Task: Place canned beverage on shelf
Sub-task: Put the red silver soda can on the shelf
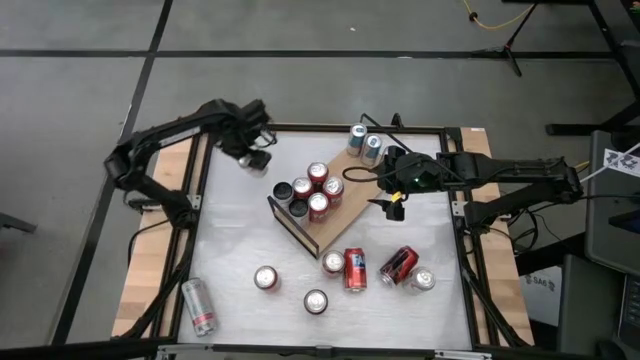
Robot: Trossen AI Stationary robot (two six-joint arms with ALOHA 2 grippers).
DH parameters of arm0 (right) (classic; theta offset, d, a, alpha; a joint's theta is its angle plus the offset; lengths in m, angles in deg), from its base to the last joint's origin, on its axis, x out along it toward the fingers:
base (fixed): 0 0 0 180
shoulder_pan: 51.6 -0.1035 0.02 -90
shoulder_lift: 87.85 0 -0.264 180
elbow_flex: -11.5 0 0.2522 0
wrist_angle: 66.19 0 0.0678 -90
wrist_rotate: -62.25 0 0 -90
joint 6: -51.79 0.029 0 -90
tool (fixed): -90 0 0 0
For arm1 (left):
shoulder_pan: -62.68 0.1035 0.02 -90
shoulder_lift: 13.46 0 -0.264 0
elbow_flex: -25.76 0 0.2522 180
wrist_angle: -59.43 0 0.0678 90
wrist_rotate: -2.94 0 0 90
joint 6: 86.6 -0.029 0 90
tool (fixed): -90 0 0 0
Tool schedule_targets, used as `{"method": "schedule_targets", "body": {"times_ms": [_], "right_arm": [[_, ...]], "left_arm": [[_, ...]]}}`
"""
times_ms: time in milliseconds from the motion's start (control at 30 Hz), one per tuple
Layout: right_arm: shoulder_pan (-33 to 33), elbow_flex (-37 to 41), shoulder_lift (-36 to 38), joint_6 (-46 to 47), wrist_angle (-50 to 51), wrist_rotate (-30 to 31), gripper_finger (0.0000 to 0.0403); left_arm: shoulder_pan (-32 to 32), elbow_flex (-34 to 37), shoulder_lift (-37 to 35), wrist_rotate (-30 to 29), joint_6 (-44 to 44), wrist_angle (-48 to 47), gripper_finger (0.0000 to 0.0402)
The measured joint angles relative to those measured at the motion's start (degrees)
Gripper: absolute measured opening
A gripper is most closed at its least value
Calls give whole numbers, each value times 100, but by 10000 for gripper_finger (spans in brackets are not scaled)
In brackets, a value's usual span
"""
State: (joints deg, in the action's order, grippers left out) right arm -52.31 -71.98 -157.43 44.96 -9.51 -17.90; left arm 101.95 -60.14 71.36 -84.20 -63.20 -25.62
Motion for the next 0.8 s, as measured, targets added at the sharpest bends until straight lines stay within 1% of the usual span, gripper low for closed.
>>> {"method": "schedule_targets", "body": {"times_ms": [100,233,333,500,667,800], "right_arm": [[0,0,0,-7,2,0,363],[0,0,0,-13,2,0,363],[0,0,0,-13,2,0,363],[4,0,0,-13,2,0,363],[4,0,0,-13,4,0,363],[47,0,0,-15,4,-13,363]], "left_arm": [[178,-765,627,-80,-469,-4,289],[354,-1963,1489,-127,-1013,4,289],[371,-2874,2151,-269,-1378,-35,289],[326,-4179,3177,-257,-1801,-270,289],[217,-5158,4012,-217,-2023,-662,289],[93,-5603,4399,-215,-2109,-940,289]]}}
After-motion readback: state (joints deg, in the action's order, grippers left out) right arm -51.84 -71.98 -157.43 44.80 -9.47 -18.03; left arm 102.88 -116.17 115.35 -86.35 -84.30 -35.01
